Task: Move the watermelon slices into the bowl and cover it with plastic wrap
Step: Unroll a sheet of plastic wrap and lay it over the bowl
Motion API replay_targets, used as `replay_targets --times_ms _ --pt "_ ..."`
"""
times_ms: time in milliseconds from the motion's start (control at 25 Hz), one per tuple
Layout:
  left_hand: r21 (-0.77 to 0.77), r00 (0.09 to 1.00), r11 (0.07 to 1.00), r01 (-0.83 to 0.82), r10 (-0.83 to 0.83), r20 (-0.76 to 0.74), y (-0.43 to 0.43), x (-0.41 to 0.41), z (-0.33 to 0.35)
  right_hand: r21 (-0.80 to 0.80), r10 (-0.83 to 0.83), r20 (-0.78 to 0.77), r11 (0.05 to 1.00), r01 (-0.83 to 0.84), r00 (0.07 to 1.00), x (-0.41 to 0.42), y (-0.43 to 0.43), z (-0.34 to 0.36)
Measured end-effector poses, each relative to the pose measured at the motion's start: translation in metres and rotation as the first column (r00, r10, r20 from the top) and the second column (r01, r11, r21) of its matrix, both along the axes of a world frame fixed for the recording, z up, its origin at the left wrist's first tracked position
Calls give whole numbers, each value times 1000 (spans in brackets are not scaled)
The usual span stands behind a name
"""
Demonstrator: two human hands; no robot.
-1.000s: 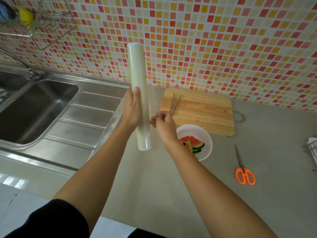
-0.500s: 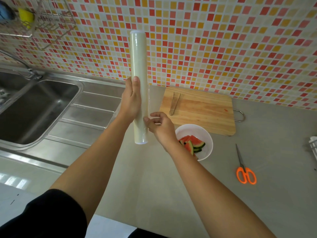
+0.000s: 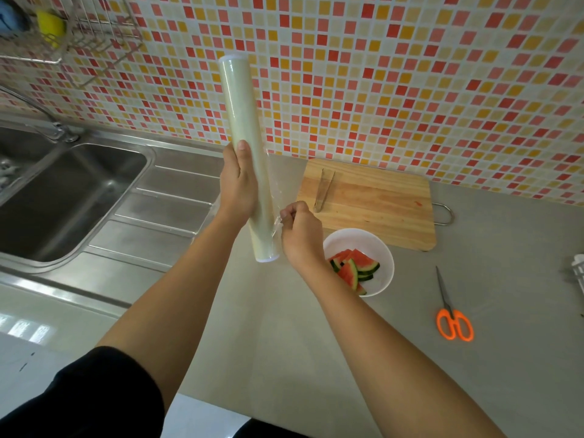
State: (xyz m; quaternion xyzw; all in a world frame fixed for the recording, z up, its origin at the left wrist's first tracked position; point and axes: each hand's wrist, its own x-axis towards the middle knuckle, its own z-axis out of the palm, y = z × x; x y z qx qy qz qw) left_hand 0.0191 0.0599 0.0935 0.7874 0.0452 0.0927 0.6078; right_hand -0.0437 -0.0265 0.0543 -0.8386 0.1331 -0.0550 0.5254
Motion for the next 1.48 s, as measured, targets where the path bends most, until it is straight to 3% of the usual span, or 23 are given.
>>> replay_targets --times_ms 80,160,240,320,520,680,840,1000,1160,1360,1480 --pt "26 1000 1000 -14 14 15 0 0 -2 110 -37 -72 993 45 997 0 2 0" --pt "47 999 999 -3 1 40 0 -1 -3 390 -53 -191 912 125 980 -2 4 1" --pt "73 998 997 19 -24 64 0 -3 -3 533 -33 -256 829 169 966 -2 3 -1" --pt "100 996 994 32 -40 78 1 -4 -2 537 -21 -256 828 160 966 -1 2 -3" --pt "52 998 998 43 -46 52 0 -3 0 339 -24 -232 935 104 972 0 -3 -5" --pt "18 998 1000 15 -16 57 1 0 4 464 129 -217 886 -14 968 -1 -5 -6" --pt "-74 999 997 0 4 44 0 5 8 517 57 -75 856 -10 996 -3 -9 -9" --pt "-166 996 983 -77 83 28 -4 8 14 272 -134 51 955 115 990 -12 -1 -9" --pt "-250 977 947 -201 214 25 -11 4 13 65 -299 232 954 292 925 -13 13 -7" --pt "-327 915 870 -369 402 35 -22 0 10 -244 -211 231 933 266 950 2 5 -7" --pt "-337 903 858 -387 427 51 -25 -2 9 -359 -118 228 912 197 966 3 -3 -9"
